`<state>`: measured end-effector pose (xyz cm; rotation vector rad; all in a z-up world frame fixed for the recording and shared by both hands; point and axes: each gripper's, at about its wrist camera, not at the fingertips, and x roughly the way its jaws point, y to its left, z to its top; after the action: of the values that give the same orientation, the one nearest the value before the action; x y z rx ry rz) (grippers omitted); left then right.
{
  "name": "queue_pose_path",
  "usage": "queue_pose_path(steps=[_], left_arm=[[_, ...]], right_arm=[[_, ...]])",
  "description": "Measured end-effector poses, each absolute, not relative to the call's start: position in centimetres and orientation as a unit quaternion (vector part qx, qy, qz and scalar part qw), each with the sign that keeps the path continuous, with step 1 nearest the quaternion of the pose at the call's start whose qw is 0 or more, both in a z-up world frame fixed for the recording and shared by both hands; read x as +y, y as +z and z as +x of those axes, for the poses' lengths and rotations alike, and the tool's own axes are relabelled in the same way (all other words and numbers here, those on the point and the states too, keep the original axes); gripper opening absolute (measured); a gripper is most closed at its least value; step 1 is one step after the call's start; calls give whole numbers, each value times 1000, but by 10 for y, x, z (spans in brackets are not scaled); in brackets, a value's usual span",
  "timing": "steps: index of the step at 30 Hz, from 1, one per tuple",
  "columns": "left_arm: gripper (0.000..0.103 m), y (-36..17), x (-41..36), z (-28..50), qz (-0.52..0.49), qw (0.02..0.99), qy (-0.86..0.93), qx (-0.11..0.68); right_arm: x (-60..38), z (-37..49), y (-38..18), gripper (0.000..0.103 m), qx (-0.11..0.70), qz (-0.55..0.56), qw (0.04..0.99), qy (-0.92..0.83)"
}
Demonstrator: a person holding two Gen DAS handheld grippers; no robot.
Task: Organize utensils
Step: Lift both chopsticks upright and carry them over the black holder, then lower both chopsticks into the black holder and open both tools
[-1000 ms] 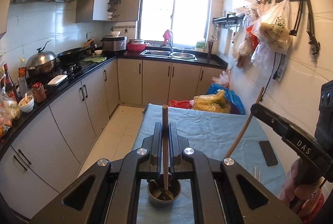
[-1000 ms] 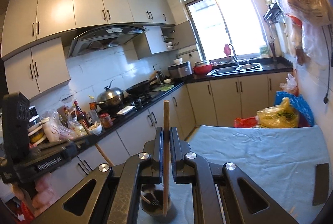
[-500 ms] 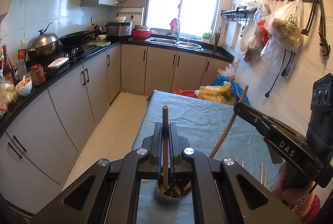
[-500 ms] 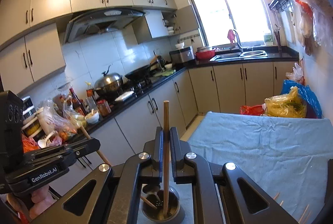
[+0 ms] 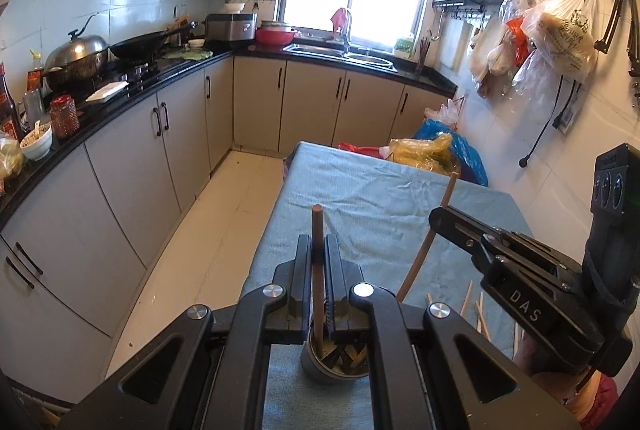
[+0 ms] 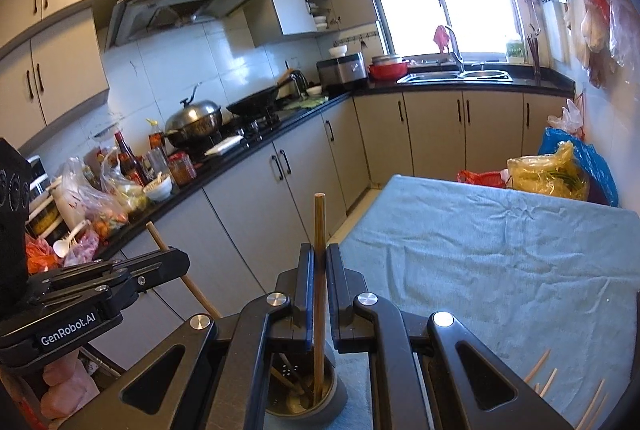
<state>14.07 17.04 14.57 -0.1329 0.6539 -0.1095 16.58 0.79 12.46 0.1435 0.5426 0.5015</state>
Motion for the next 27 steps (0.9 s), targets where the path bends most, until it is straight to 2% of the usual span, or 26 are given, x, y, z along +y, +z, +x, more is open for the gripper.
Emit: queue_pose_path(steps=[27], left_arm=[[6, 128, 175, 147, -65, 937, -66, 336]], right_arm=[[26, 172, 108, 8, 297, 49, 921, 246]])
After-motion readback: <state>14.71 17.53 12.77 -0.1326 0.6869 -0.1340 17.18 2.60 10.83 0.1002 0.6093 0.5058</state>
